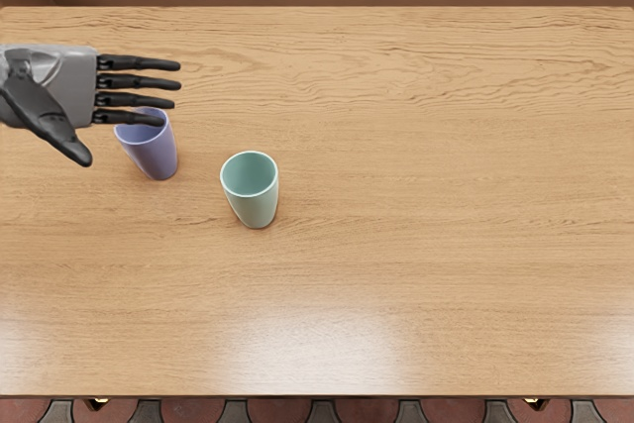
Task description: Pick up cup and place in cup with left hand
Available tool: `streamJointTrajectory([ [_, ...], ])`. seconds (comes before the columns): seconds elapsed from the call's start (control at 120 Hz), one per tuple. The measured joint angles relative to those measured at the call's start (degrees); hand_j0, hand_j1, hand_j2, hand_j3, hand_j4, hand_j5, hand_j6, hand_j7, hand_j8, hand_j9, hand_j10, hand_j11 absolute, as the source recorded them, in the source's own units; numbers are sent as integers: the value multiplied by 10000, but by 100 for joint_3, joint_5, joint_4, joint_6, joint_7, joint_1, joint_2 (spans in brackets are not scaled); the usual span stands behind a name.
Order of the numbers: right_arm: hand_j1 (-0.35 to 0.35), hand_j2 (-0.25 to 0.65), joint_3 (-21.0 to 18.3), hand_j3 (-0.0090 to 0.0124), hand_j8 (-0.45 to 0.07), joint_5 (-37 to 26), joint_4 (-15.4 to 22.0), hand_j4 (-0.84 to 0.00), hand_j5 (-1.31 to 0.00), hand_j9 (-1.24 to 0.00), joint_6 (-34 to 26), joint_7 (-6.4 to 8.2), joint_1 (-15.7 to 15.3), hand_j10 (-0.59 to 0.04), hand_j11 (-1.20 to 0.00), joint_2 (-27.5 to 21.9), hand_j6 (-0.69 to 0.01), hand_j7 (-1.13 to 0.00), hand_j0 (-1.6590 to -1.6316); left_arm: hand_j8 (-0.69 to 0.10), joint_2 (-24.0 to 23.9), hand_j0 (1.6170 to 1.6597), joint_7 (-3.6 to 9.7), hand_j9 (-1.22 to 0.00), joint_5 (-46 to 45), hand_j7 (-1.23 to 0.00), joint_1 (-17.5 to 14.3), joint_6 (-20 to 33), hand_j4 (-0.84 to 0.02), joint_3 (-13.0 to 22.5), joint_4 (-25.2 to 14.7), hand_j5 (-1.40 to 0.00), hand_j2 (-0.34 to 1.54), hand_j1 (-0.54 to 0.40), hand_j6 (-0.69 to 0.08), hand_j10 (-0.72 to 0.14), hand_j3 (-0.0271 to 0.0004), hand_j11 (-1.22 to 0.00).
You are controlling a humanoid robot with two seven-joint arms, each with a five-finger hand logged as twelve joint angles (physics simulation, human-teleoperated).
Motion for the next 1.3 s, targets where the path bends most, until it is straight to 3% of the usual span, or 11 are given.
streamJointTrajectory([
  [0.125, -3491, 0, -11, 0, -4, -19, 0, -3, -1, 0, 1, -1, 8, -3, 0, 0, -5, 0, -16580, -243, -46, 16580, 1, -329, -31, -329, -30, 0, -243, 1, -275, -329, 38, 3180, -241, -248, 0, -329],
  [0.217, -3491, 0, -35, 0, -3, -33, 0, -3, -1, 0, 3, 0, 15, -2, 0, 0, -4, 0, -16580, -243, -400, 16580, 9, -332, -9, -331, -67, 1, -243, 5, -334, -331, 43, 3181, -241, -248, 0, -332],
  [0.275, -3491, 0, -47, 0, -4, -37, 0, -3, -1, 0, 3, 0, 22, -3, 0, 0, -5, 0, -16580, -234, -614, 16580, 70, -317, 161, -317, -308, 1, -234, 6, -346, -317, 39, 3193, -232, -238, 0, -317],
  [0.375, -3491, 0, -63, 0, -3, -40, 0, -3, -1, 0, 4, 0, 28, -2, 0, 0, -4, 0, -16580, -214, -1212, 16580, 158, -286, 1054, -286, -606, 2, -214, -14, -333, -286, 38, 3224, -213, -217, 0, -286],
  [0.458, -3491, 0, -68, 0, -3, -41, 1, -3, 0, 0, 4, 0, 31, -2, 0, 0, -4, 0, -16580, -208, -1625, 16580, 327, -269, 1953, -269, -817, 30, -207, -42, -275, -269, 37, 3242, -207, -208, 0, -269],
  [0.625, -3491, 0, -71, 0, -3, -42, 5, -3, -1, 0, 4, 0, 37, -2, 0, 0, -4, 0, -16581, -207, -2474, 16581, 447, -257, 3597, -257, -1070, 585, -206, -25, -12, -258, 39, 3256, -208, -204, 0, -256],
  [0.742, -3491, 0, -72, 0, -4, -42, 7, -3, -1, 0, 4, 0, 39, -3, 0, 0, -5, 0, -16581, -229, -3088, 16581, 468, -278, 4608, -278, -1030, 1030, -227, 40, 300, -279, 43, 3237, -231, -224, 0, -277],
  [0.892, -3491, 0, -72, 0, -4, -42, 6, -3, -1, 0, 4, 0, 41, -3, 0, 0, -5, 0, -16581, -266, -3482, 16581, 475, -320, 5299, -321, -1017, 1519, -263, 370, 669, -322, 52, 3199, -268, -259, 0, -320],
  [1.083, -3491, 0, -72, 0, -4, -42, 8, -3, -1, 0, 5, 0, 49, -2, 0, 0, -5, 0, -16581, -346, -3592, 16581, 477, -418, 5722, -419, -906, 1718, -341, 598, 853, -420, 70, 3111, -349, -337, 0, -417],
  [1.3, -3491, 0, -72, 0, -3, -42, 9, -3, -1, 0, 8, 0, 65, -2, 0, 0, -5, 0, -16581, -490, -3787, 16581, 477, -602, 5813, -603, -904, 1897, -485, 876, 805, -604, 101, 2943, -493, -480, 0, -601],
])
